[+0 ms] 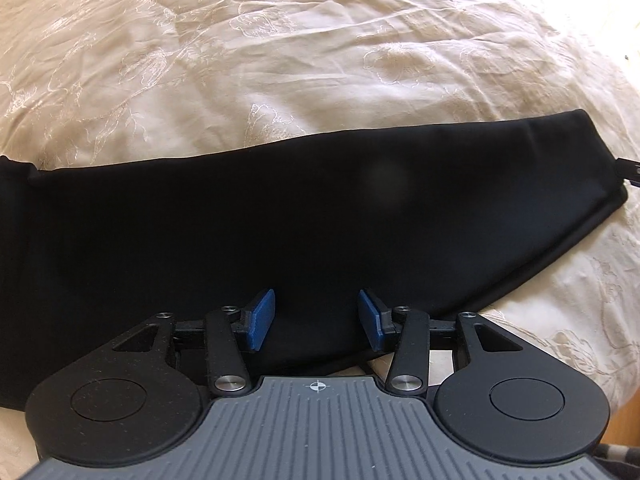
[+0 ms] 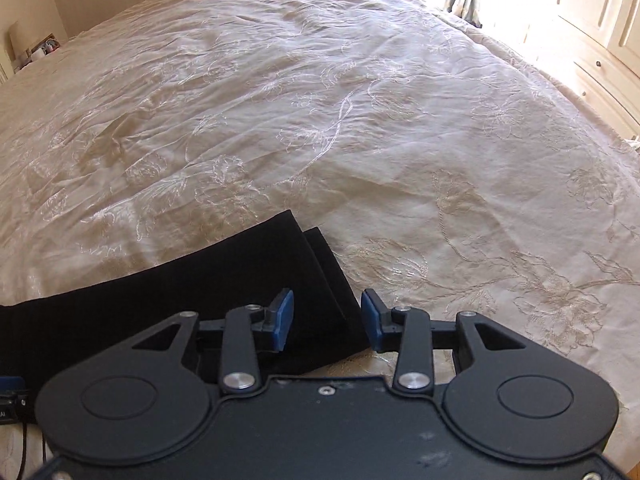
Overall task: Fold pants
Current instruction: 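Open the right tool and release the trousers onto the bedspread, then grasp the hem end of the black trouser strip with the right tool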
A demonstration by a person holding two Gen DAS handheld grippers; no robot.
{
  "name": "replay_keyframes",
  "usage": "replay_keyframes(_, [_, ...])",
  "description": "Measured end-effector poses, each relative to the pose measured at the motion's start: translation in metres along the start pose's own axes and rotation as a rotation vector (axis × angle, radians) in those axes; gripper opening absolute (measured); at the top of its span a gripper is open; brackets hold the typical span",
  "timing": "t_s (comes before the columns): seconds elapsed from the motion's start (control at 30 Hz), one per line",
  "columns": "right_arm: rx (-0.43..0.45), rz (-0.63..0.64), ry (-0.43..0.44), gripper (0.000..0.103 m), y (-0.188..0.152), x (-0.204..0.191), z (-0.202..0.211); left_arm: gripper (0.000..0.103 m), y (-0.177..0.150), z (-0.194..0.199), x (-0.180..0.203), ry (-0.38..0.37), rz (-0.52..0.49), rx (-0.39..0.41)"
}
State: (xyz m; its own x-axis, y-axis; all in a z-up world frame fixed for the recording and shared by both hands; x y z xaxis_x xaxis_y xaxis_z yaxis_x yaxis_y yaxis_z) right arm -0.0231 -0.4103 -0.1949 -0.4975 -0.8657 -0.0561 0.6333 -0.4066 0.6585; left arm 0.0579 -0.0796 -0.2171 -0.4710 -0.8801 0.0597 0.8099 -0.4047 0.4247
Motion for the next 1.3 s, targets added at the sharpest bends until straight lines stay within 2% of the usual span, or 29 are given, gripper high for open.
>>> replay_keyframes(0.17, [-0.019,0.038,0.045,0.037,-0.004,-0.005,-0.005,0.045,0.001,0.002,-0.002,0.004,0.006,0.0])
replay_keyframes(0.23, [-0.031,0.071,0.038,0.016,-0.006,-0.007,-0.007,0.046,0.002,0.001,0.0,0.008,0.0,0.003])
replay_keyframes(0.27, [-0.036,0.083,0.031,0.013,-0.006,-0.006,-0.008,0.046,0.002,0.002,0.0,0.009,-0.003,0.003])
replay_keyframes(0.33, [-0.04,0.066,0.046,0.012,-0.005,-0.003,-0.004,0.046,0.003,0.002,0.001,0.006,-0.011,0.0])
replay_keyframes(0.5, [-0.044,0.025,0.023,0.012,-0.004,0.012,0.012,0.046,0.004,0.011,0.003,-0.042,-0.017,-0.006])
replay_keyframes(0.67, [-0.066,-0.005,0.016,0.012,-0.015,0.021,0.011,0.046,0.009,0.014,0.007,-0.04,-0.04,0.038])
replay_keyframes(0.77, [-0.055,-0.012,0.016,0.013,-0.015,0.019,0.008,0.046,0.011,0.004,0.008,-0.024,-0.043,0.041])
replay_keyframes(0.87, [-0.062,-0.037,0.015,0.019,-0.012,0.021,0.007,0.046,0.003,-0.013,0.01,-0.008,-0.061,-0.038])
replay_keyframes(0.9, [-0.048,-0.063,0.024,0.029,-0.009,0.025,0.009,0.046,0.001,-0.014,0.011,-0.002,-0.075,-0.032])
replay_keyframes(0.97, [-0.024,-0.107,0.048,0.04,-0.003,0.032,0.012,0.047,-0.001,-0.015,0.014,0.006,-0.099,-0.024])
replay_keyframes(1.03, [-0.026,-0.129,0.074,0.041,0.001,0.037,0.009,0.047,-0.002,-0.015,0.014,0.009,-0.099,-0.022])
replay_keyframes(1.3, [-0.197,-0.166,0.201,0.044,-0.007,0.047,-0.036,0.048,0.0,-0.018,0.012,0.014,-0.083,-0.032])
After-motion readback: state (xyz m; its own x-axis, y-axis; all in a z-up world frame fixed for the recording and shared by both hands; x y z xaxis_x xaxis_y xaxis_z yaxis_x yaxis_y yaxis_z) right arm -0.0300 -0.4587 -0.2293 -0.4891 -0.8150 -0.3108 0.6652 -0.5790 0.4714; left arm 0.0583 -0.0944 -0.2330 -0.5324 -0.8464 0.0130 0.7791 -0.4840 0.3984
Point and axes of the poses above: each gripper's, at about its wrist camera, not at the fingertips, and z roughly against the way its jaws point, x to its right, y to its top, the point moved 5 cm from there along -z, roughly the way its jaws point, and after that the axes turned 11 degrees about x, right-handed, at the moved point
